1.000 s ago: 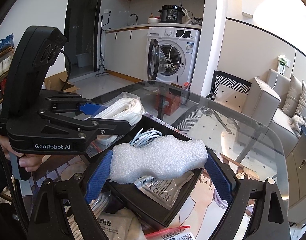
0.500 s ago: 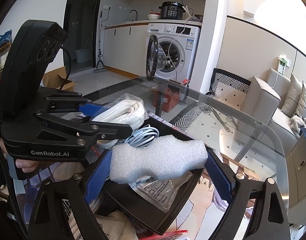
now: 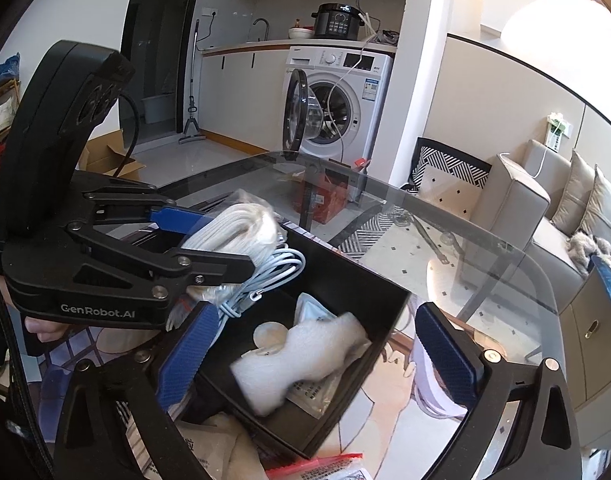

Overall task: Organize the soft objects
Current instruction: 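Open the right tool over the black box while the left tool drops the rope bag in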

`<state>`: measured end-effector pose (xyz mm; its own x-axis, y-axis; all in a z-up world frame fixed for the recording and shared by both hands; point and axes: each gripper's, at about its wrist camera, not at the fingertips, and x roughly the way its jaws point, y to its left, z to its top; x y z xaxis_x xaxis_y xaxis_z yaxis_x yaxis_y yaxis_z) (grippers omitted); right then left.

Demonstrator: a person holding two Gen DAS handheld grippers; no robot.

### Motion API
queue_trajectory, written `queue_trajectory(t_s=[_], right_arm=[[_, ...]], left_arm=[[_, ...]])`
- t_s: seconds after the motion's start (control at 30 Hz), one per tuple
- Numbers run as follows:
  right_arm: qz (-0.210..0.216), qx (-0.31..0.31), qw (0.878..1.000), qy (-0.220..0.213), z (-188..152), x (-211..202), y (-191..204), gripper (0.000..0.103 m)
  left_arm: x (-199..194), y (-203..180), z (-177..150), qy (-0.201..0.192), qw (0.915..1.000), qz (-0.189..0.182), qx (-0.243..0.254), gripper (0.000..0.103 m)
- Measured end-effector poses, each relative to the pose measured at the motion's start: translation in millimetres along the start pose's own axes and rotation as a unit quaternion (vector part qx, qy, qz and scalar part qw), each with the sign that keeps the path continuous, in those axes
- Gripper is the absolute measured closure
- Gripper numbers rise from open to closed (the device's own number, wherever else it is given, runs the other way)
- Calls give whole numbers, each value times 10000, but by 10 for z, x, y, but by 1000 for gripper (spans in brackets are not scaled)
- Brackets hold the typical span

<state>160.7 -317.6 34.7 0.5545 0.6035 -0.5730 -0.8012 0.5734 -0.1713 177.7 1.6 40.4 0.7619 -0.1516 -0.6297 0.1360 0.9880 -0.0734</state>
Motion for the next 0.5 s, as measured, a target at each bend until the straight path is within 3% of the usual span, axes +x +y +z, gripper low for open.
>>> queue_trajectory(t_s=[0.27, 0.33, 0.5], right_arm=[[-62, 423, 9990, -124, -123, -241, -175, 1], [-85, 507, 9986, -139, -155, -305, -188, 1], [-186, 665, 9975, -160, -257, -506, -204, 1]], left_arm=[[-133, -36, -9, -100, 9998, 140, 95, 31], [-184, -53, -15, -152, 9997, 179, 101, 17], [-320, -66, -36, -334, 9992, 200, 39, 1]])
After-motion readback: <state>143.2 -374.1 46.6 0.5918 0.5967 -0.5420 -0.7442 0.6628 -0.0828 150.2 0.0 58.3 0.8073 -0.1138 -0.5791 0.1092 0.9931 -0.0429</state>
